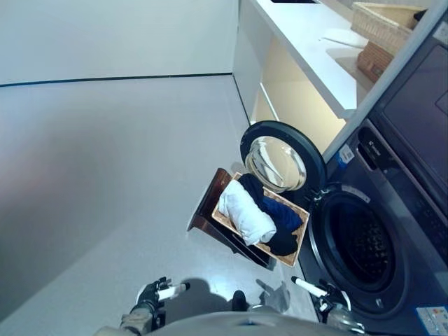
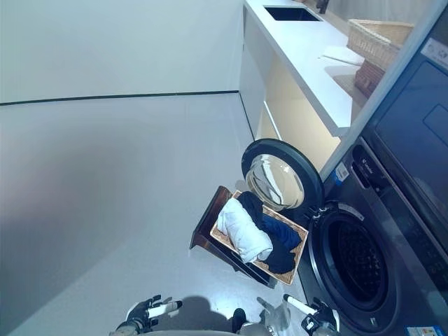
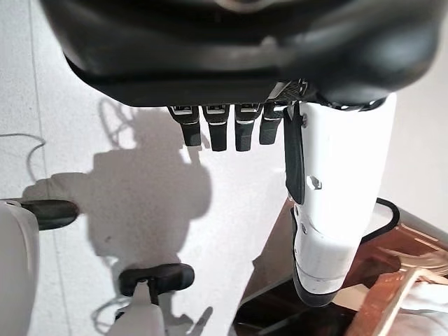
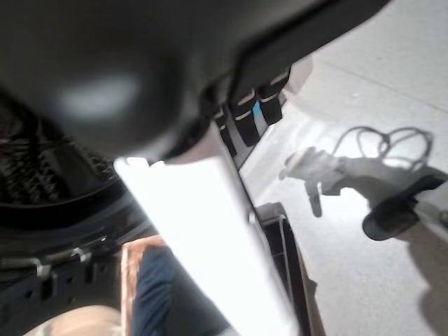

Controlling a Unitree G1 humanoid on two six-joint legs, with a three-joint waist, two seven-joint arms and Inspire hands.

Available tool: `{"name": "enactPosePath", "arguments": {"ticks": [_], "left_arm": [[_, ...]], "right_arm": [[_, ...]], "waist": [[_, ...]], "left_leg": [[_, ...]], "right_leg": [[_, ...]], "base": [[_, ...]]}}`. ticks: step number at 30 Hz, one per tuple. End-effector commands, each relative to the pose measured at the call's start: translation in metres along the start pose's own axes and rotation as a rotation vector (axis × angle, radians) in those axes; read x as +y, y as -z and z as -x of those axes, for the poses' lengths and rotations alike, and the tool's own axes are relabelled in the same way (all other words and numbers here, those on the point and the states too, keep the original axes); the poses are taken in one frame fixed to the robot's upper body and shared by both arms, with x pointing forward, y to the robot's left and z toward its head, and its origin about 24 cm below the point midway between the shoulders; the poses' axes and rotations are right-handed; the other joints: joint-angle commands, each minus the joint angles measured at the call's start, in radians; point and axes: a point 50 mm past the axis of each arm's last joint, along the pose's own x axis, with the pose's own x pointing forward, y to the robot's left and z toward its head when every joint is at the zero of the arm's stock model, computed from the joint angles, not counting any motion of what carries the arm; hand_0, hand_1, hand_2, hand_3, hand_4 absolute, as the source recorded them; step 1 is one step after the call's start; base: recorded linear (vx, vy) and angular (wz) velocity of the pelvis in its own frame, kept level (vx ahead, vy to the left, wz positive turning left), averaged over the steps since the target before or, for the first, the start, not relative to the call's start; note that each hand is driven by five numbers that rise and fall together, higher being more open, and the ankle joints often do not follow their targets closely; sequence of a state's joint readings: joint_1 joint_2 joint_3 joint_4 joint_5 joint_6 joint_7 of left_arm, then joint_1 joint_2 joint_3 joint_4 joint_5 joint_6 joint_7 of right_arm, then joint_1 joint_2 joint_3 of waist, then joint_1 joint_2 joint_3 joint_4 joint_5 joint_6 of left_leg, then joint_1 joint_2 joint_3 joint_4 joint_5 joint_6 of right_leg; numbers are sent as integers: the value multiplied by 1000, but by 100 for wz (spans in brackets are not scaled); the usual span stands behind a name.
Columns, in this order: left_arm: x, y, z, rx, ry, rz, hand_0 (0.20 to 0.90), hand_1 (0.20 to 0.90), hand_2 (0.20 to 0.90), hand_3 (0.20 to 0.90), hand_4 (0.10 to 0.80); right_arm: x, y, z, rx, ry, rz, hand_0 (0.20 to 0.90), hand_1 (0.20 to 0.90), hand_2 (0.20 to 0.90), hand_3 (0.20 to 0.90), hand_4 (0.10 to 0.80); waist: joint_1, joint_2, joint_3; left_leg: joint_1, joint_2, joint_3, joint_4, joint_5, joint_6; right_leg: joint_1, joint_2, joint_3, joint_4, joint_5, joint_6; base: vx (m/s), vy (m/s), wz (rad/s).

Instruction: Pick up the clothes and place them into the washing machine

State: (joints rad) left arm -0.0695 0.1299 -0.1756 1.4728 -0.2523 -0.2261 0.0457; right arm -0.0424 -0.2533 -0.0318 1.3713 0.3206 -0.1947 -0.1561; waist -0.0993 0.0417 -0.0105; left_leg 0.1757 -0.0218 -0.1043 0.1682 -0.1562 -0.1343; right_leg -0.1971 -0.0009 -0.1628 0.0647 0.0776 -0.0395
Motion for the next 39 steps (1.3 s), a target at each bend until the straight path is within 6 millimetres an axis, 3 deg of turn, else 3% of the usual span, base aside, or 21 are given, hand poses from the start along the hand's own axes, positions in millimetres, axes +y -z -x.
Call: {"name": "enactPosePath", "arguments": {"ticks": [1,7,9,13,15,17,19,21,24,25,26,28,31,34,37,38,39], "left_arm": [[16,-7,-1,-41,-48,-12,900,900,900,900,800],[23,-2,0,-13,-62,-11,900,900,900,900,800],[23,-2,0,-10,-63,1,900,900,900,900,800],[23,-4,0,-16,-59,1,900,900,900,900,800],[21,-6,-1,-24,-52,6,900,900,900,900,800],[19,-5,0,-26,-51,5,900,900,900,900,800],[18,-8,-1,-42,-53,11,900,900,900,900,800],[19,-10,-1,-51,-60,24,900,900,900,900,800],[20,-1,1,-27,-69,34,900,900,900,900,800],[20,-1,1,-27,-69,34,900,900,900,900,800],[21,11,3,13,-75,41,900,900,900,900,800],[22,23,6,52,-78,38,900,900,900,900,800],[22,31,8,75,-70,37,900,900,900,900,800],[19,29,8,65,-61,20,900,900,900,900,800],[25,7,3,-10,-78,8,900,900,900,900,800],[25,7,3,-10,-78,8,900,900,900,900,800],[30,-11,0,-68,-96,3,900,900,900,900,800]], "right_arm": [[-7,-7,-2,-29,60,-23,900,900,900,900,800],[-15,5,0,15,78,-25,900,900,900,900,800],[-24,14,1,51,102,-16,900,900,900,900,800],[-29,13,1,54,121,-29,900,900,900,900,800],[-29,6,0,34,130,-44,900,900,900,900,800],[-28,1,-1,17,128,-54,900,900,900,900,800],[-26,-2,-2,8,125,-50,900,900,900,900,800],[-23,-5,-3,-2,123,-32,900,900,900,900,800],[-20,-7,-3,-9,118,-4,900,900,900,900,800],[-20,-7,-3,-9,118,-4,900,900,900,900,800],[-17,-9,-3,-19,112,0,900,900,900,900,800],[-16,-8,-2,-21,106,-1,900,900,900,900,800],[-15,-5,-2,-15,96,-13,900,900,900,900,800],[-15,-9,-3,-28,93,-21,900,900,900,900,800],[-12,-29,-6,-91,85,-16,900,900,900,900,800],[-12,-29,-6,-91,85,-16,900,900,900,900,800],[-9,-51,-8,-152,85,-16,900,900,900,900,800]], "waist": [[-4,-25,6],[-23,-9,-1],[-30,-8,-1],[-27,-24,14],[-13,-44,27],[-2,-65,27],[15,-89,40],[31,-103,56],[49,-95,70],[49,-97,72],[57,-86,76],[67,-71,71],[71,-64,50],[64,-47,25],[59,-29,46],[60,-29,45],[59,-16,78]], "left_leg": [[45,18,51,-141,90,97],[44,43,72,-122,159,74],[3,62,91,18,236,49],[-69,55,96,182,272,38],[-128,65,145,258,265,63],[-202,66,164,250,203,97],[-291,53,153,237,127,129],[-361,42,121,161,120,128],[-406,51,66,-36,225,100],[-400,50,67,-43,229,100],[-412,69,68,-139,269,88],[-388,71,96,-164,292,80],[-376,40,155,-76,229,93],[-361,5,164,-77,182,122],[-361,-19,173,-65,154,158],[-362,-19,174,-64,153,158],[-367,-26,187,-55,147,172]], "right_leg": [[-66,-4,26,-10,24,98],[-65,26,38,0,-18,75],[-22,42,50,20,-62,50],[27,39,60,20,-74,33],[77,31,84,22,-84,25],[98,13,108,25,-93,24],[125,4,130,27,-106,25],[148,5,145,20,-112,26],[192,24,161,-4,-117,36],[195,23,161,-5,-117,36],[219,29,176,-15,-123,48],[257,28,194,-33,-131,60],[300,-2,196,-50,-146,75],[306,-39,196,-40,-166,102],[218,-66,201,128,-161,129],[214,-67,203,133,-163,129],[146,-84,182,226,-156,134]], "base": [[44,-71,-22],[87,-108,-8],[164,-207,12],[108,-152,1],[134,-146,-22],[102,-79,-25],[71,-58,-26],[52,-35,-23],[100,17,-24],[161,72,-44],[189,99,-50],[242,147,-55],[213,176,-36],[204,238,-14],[98,200,-20],[-18,188,-31],[-60,164,-31]]}}
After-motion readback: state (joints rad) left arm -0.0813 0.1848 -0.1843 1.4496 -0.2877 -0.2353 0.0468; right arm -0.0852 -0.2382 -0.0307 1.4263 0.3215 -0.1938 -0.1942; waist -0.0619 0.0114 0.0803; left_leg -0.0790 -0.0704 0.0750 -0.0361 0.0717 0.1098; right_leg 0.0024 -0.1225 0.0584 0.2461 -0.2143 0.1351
